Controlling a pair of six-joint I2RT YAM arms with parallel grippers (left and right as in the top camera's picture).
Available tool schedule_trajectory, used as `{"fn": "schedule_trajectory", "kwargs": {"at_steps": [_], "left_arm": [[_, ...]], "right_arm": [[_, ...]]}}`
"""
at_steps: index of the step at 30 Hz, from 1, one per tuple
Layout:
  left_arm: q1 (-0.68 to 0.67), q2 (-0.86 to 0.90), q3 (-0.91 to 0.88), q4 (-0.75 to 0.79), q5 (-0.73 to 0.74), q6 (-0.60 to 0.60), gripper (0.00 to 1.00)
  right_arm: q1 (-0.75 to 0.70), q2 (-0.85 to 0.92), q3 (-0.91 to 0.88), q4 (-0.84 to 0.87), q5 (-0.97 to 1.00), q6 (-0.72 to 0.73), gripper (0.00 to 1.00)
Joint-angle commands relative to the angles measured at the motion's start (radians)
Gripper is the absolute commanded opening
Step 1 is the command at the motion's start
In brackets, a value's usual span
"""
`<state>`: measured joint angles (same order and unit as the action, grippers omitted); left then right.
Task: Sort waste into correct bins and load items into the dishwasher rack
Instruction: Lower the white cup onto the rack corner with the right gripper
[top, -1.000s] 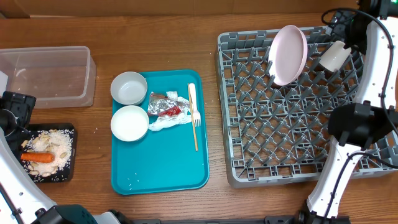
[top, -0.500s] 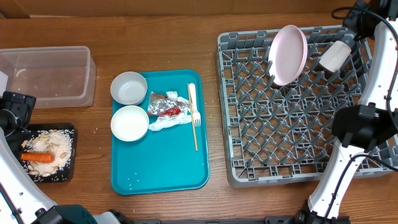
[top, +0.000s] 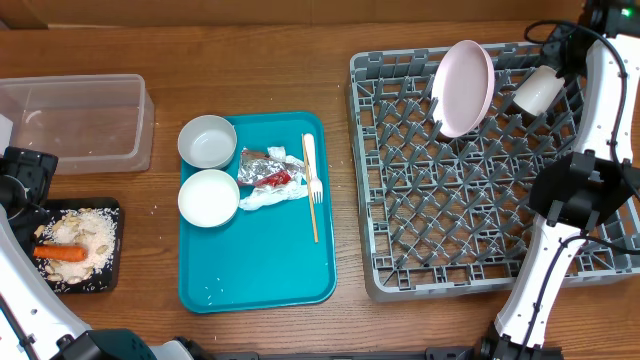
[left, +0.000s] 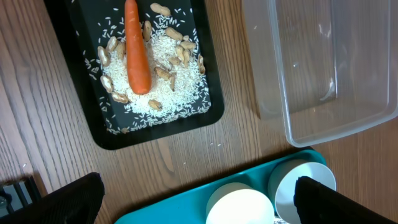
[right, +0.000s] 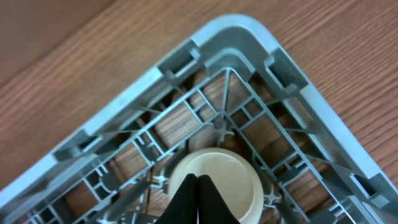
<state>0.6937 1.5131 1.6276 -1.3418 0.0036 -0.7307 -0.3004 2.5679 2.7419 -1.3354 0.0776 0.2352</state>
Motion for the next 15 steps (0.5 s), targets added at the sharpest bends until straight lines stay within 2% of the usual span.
{"fn": "schedule_trajectory", "kwargs": {"at_steps": [1,15], "left_arm": [[0.0,0.007,0.011,0.001,-0.011,-0.007,1.0],[0.0,0.007,0.011,0.001,-0.011,-0.007,1.0]], "right_arm": [[-0.006,0.002,0.006,0.004,0.0,0.001,0.04],[-0.01,0.032,0.006,-0.049,-0.001,0.002,0.04]]}}
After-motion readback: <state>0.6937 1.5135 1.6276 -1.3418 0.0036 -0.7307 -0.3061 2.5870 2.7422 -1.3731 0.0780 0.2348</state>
